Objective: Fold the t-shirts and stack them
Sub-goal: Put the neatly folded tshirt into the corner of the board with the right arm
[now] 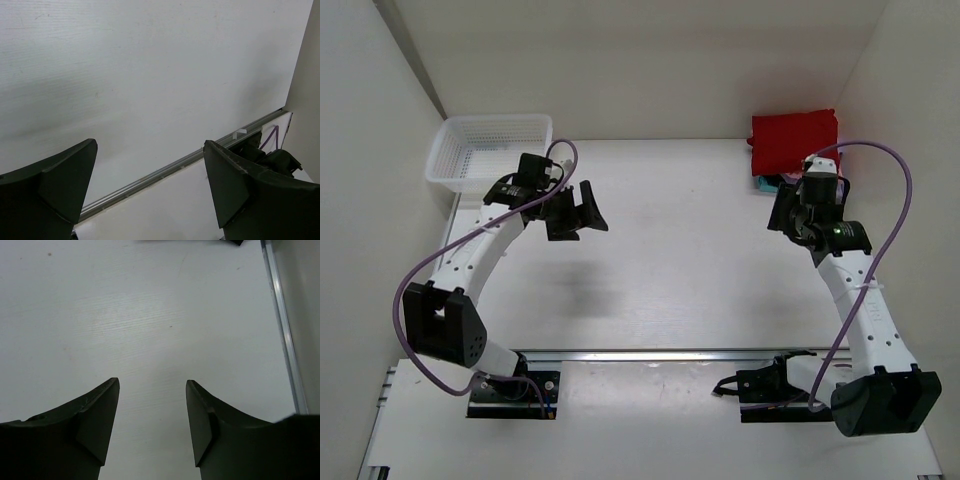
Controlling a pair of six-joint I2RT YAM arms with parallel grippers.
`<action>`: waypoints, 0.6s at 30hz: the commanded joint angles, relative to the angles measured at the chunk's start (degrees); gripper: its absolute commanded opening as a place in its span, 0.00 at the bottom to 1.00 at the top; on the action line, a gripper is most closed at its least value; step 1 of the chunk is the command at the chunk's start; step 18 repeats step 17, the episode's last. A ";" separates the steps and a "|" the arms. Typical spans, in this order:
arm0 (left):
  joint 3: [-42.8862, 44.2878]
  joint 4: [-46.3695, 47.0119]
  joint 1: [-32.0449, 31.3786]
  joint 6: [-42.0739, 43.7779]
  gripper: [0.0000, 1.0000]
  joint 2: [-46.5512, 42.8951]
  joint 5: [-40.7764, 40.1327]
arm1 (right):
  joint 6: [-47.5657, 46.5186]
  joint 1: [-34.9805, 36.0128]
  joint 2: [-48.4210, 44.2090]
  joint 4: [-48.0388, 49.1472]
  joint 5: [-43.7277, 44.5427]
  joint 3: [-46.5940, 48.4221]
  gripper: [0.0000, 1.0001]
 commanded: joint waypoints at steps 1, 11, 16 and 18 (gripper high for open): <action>0.34 0.22 -0.53 1.06 0.99 -3.63 -1.00 | 1.78 0.23 -3.14 0.05 -0.49 -1.51 0.53; -1.51 0.04 -1.05 1.07 0.99 -7.57 -2.23 | 4.06 -0.83 -9.38 -0.47 -3.29 -6.61 0.51; 0.25 -3.63 -4.21 3.69 0.99 -8.02 -7.83 | 3.98 -1.88 -11.76 -0.83 -4.09 -8.71 0.52; 0.60 -3.91 -5.00 4.83 0.99 -8.37 -8.55 | 3.72 -2.49 -11.94 -1.01 -4.96 -8.64 0.51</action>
